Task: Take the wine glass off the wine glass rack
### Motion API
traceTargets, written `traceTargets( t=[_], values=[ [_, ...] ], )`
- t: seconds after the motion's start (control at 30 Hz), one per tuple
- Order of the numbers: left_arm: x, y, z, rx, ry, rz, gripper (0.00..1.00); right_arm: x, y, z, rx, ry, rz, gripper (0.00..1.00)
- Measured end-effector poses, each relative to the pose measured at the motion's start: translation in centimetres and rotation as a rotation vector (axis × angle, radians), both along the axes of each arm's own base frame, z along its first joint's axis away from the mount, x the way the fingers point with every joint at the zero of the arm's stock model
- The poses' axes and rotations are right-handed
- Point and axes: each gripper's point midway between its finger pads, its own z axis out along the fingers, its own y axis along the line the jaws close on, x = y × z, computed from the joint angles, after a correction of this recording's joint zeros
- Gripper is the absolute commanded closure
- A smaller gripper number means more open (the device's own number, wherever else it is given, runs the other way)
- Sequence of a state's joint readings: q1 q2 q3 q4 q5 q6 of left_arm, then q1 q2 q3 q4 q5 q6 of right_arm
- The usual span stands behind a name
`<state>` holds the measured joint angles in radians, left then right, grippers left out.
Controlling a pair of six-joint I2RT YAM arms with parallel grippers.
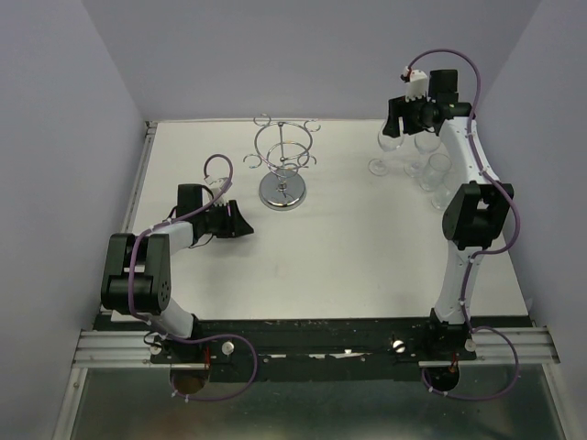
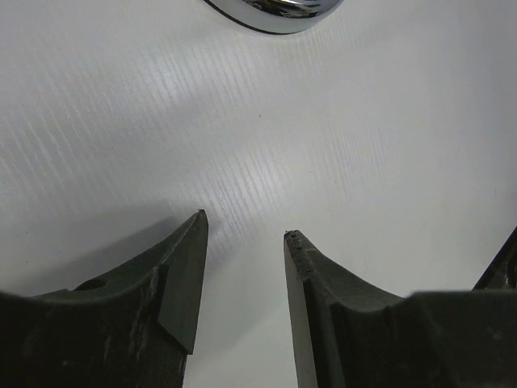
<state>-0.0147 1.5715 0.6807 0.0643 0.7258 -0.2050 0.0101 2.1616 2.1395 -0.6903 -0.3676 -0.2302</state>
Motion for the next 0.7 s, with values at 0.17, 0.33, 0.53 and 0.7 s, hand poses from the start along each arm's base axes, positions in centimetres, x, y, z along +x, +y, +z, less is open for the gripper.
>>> traceTargets(
  t=[0.17,0.33,0.53,0.7],
  values=[
    [0.0,0.0,0.0,0.002,-0.003,-0.002,0.46,0.1,-0.3,0.0,0.006,0.006,-0.033,0.00],
    [0.0,0.0,0.1,0.004,-0.008,-0.003,0.46,0.7,-1.0,1.3,0.022,-0.028,-0.054,0.00],
    [0.1,0.1,0.3,0.005,-0.018,-0.002,0.46,0.9,-0.8,4.1,0.064,-0.093,-0.051,0.00],
    [0.3,0.2,0.7,0.014,-0.037,-0.003,0.46,-0.5,-0.1,6.5,0.112,-0.119,-0.040,0.00]
  ],
)
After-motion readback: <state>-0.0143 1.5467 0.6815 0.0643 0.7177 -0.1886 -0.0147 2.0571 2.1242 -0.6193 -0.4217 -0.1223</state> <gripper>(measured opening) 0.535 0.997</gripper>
